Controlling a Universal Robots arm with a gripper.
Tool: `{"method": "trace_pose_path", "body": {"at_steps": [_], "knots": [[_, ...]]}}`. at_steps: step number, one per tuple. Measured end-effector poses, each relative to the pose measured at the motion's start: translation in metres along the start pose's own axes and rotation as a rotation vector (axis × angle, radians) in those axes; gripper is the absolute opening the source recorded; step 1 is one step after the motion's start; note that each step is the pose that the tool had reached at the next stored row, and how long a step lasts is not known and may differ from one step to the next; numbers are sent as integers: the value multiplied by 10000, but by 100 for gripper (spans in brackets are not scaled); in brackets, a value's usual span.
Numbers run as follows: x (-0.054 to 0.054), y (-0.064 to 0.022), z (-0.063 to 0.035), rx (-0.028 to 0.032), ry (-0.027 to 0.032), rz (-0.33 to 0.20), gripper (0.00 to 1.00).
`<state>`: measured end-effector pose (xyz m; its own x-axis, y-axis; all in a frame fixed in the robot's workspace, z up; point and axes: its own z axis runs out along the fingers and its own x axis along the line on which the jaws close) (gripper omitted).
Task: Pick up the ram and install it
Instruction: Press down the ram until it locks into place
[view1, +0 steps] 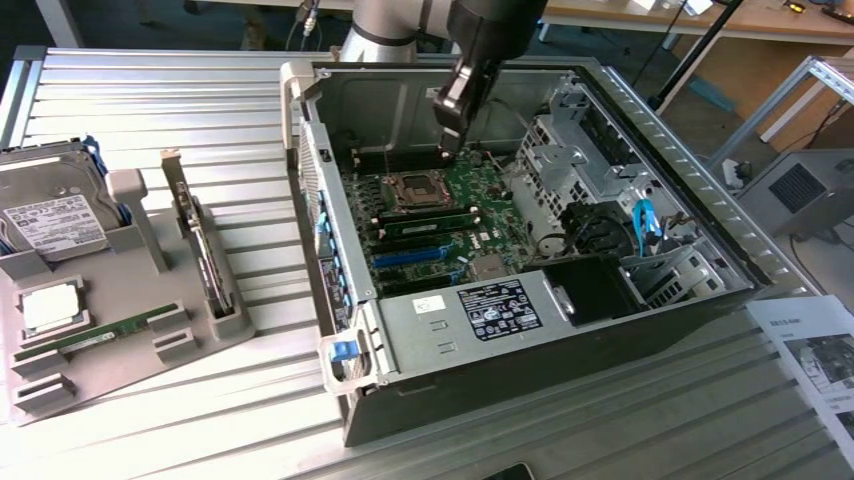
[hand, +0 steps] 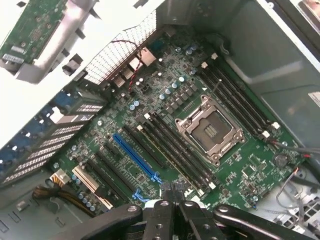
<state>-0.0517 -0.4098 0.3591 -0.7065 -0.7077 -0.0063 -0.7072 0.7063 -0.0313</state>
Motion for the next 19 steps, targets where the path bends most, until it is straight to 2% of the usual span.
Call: {"method": "trace_pose_path", "body": {"at_steps": [19], "knots": [[0,0,5,22,92,2792,11]]}}
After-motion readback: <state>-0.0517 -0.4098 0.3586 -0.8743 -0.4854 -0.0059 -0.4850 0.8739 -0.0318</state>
